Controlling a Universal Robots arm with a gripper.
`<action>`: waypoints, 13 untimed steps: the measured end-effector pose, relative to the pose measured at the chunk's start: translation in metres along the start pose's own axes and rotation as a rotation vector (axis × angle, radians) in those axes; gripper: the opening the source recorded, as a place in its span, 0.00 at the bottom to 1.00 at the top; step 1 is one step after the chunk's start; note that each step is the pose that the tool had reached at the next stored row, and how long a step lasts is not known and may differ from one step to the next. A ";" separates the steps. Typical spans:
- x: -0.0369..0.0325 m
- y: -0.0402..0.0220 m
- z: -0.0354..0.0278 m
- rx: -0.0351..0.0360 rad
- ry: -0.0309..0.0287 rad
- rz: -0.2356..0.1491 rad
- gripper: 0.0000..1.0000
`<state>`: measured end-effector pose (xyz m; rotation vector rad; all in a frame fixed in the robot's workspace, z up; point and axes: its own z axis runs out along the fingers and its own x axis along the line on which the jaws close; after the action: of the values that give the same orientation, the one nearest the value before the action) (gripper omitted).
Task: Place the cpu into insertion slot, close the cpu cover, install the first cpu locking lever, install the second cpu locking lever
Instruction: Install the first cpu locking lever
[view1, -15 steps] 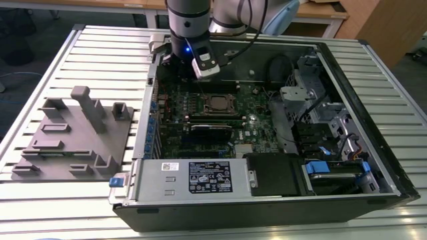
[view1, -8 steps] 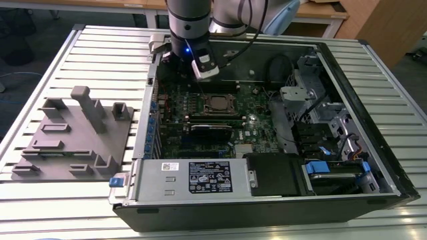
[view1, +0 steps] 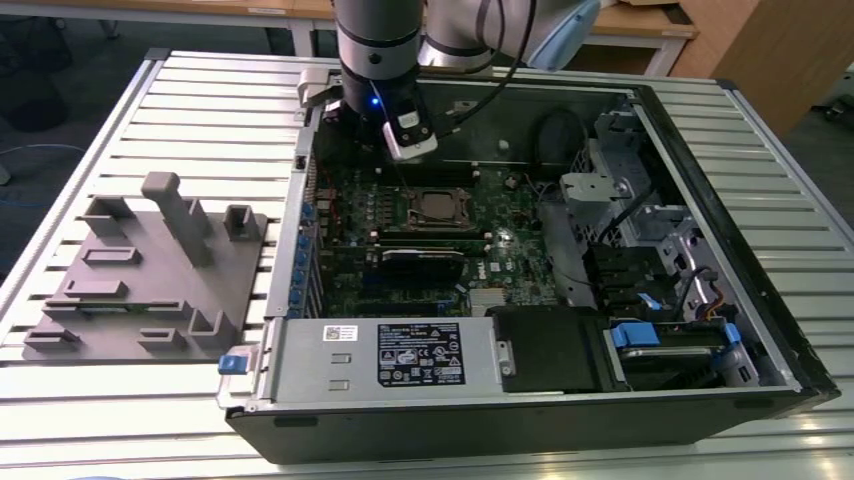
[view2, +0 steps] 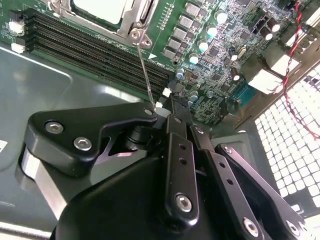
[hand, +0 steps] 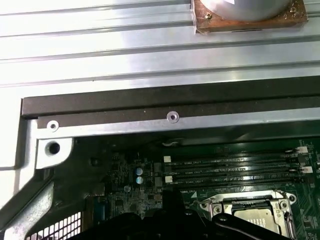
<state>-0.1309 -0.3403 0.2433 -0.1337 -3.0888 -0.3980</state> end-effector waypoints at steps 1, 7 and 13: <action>-0.0001 0.0000 0.0000 -0.0001 0.0000 0.000 0.11; -0.0060 0.0005 -0.0001 0.0003 -0.0001 0.000 0.11; -0.0195 0.0018 -0.0002 0.0022 -0.0012 0.004 0.11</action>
<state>-0.1114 -0.3403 0.2433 -0.1399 -3.0897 -0.3945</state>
